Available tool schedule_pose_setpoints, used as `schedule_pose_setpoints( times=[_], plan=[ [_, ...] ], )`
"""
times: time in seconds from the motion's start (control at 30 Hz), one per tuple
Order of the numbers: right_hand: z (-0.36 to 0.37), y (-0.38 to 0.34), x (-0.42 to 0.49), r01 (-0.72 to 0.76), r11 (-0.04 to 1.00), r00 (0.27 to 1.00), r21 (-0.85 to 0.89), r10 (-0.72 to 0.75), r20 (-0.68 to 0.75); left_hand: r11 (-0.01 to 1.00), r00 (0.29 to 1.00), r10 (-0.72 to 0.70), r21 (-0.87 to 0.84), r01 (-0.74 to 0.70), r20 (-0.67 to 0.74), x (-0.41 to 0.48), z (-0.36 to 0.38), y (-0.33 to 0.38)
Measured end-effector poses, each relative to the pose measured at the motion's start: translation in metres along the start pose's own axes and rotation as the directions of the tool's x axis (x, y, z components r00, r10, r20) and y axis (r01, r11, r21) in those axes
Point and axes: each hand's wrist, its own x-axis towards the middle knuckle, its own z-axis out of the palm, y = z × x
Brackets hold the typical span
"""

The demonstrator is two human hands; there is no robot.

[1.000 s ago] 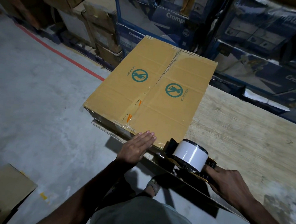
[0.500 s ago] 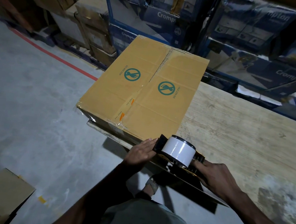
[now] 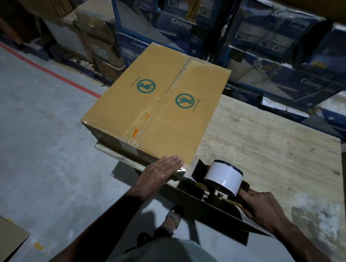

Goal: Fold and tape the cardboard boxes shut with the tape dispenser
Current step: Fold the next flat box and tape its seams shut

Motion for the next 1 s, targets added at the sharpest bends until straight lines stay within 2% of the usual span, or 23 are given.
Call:
schedule_pose_setpoints(
  times=[0.4, 0.63, 0.9, 1.0],
  plan=[
    [0.033, -0.003, 0.01, 0.008, 0.998, 1.0, 0.057, -0.009, 0.012, 0.995, 0.996, -0.086, -0.049, 0.087, 0.026, -0.001, 0.006, 0.004],
    [0.076, -0.011, 0.025, -0.008, 0.995, 1.0, 0.1, 0.006, 0.017, 0.985, 0.992, -0.123, -0.126, 0.12, -0.019, -0.003, 0.011, 0.003],
    [0.101, -0.043, 0.021, -0.131, 0.96, 0.985, 0.247, 0.154, -0.074, 0.989, 0.995, -0.097, -0.11, 0.095, -0.02, -0.001, 0.016, -0.003],
    [0.101, -0.055, 0.019, -0.224, 0.896, 0.963, 0.384, 0.264, -0.055, 0.991, 0.995, -0.086, -0.108, 0.08, -0.05, -0.001, 0.021, -0.005]
  ],
)
